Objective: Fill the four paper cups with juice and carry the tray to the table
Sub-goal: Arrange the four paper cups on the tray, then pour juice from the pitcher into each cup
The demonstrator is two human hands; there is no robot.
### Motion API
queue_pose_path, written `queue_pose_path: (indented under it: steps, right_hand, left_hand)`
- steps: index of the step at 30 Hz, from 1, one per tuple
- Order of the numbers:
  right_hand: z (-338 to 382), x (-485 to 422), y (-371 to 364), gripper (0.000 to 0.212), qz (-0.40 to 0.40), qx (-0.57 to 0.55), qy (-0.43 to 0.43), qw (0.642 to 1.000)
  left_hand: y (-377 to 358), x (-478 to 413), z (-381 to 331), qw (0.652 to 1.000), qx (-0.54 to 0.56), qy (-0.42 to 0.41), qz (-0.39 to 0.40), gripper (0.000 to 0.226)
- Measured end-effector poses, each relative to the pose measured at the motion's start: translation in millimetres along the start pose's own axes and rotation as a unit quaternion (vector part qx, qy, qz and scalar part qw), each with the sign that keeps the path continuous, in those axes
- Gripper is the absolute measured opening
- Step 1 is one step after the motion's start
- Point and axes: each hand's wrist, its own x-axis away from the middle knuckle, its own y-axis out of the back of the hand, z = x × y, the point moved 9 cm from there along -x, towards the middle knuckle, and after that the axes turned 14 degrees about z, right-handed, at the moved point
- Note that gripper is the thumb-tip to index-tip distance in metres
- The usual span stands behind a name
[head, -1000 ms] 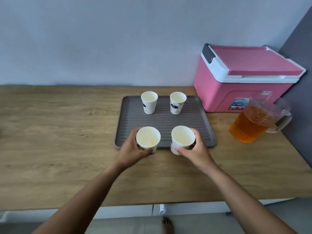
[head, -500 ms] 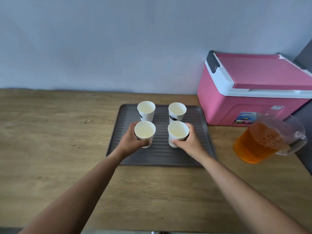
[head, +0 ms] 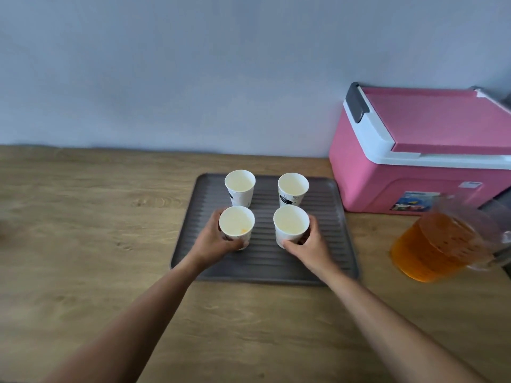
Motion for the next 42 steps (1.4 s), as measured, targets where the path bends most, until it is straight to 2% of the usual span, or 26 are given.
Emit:
queue_pose_path:
  steps: [5,11,14,17,21,23,25,29,33,38,40,42]
  right_hand:
    - [2.3,8.7,1.0,0.068,0.005,0.012,-0.006,1.0]
    - [10.2,27.0,3.7,0.091,0.017,-0.004,-0.021,1.0]
    - [7.3,48.7,11.7,0.096,-0.019,-0.005,-0.038,0.999]
    - [7.4,77.2,29.4,0.076,-0.079,0.009,-0.038,0.996]
    - [12.2,120.7,65.3,0.015,-0.193,-0.039,-0.006,0.98]
    - [7.8,141.8,88.4,0.017,-0.258,-0.081,-0.002,0.963]
    - [2.2,162.6,110.7,0.023,-0.301,-0.102,-0.009,0.948]
    - [-10.7,206.8,163.1,0.032,-0.371,-0.118,-0.008,0.921]
    - [-21.5,228.8,217.7,0.032,-0.411,-0.134,0.001,0.902]
    - [-23.8,227.0,275.9,0.017,-0.419,-0.1,0.009,0.902]
    - [-27.6,214.6,291.2,0.026,-0.4,-0.096,0.007,0.911]
    - [-28.8,199.8,300.9,0.033,-0.367,-0.09,0.007,0.926]
  left_hand:
    - [-2.3,5.1,-5.6,1.0,0.005,-0.011,0.022,0.081]
    - [2.8,16.0,-13.9,0.998,-0.006,-0.035,0.049,0.108]
    - [13.9,25.5,-17.5,0.997,-0.043,-0.047,0.036,0.106]
    - [26.3,38.9,-39.0,0.994,-0.053,-0.095,-0.031,0.079]
    - [16.1,56.2,-90.6,0.982,-0.002,-0.167,-0.087,0.033]
    - [-9.5,55.7,-115.9,0.981,0.021,-0.185,-0.052,0.019]
    - [-47.3,48.1,-133.0,0.982,0.042,-0.184,0.02,0.015]
    - [-142.5,29.5,-159.3,0.968,0.061,-0.176,0.166,0.016]
    - [-219.7,8.5,-180.1,0.957,0.075,-0.163,0.226,0.024]
    - [-287.4,-23.4,-195.7,0.953,0.104,-0.111,0.261,0.036]
    - [-304.5,-34.3,-200.8,0.953,0.108,-0.095,0.269,0.037]
    - [-317.8,-44.1,-206.1,0.95,0.106,-0.089,0.28,0.053]
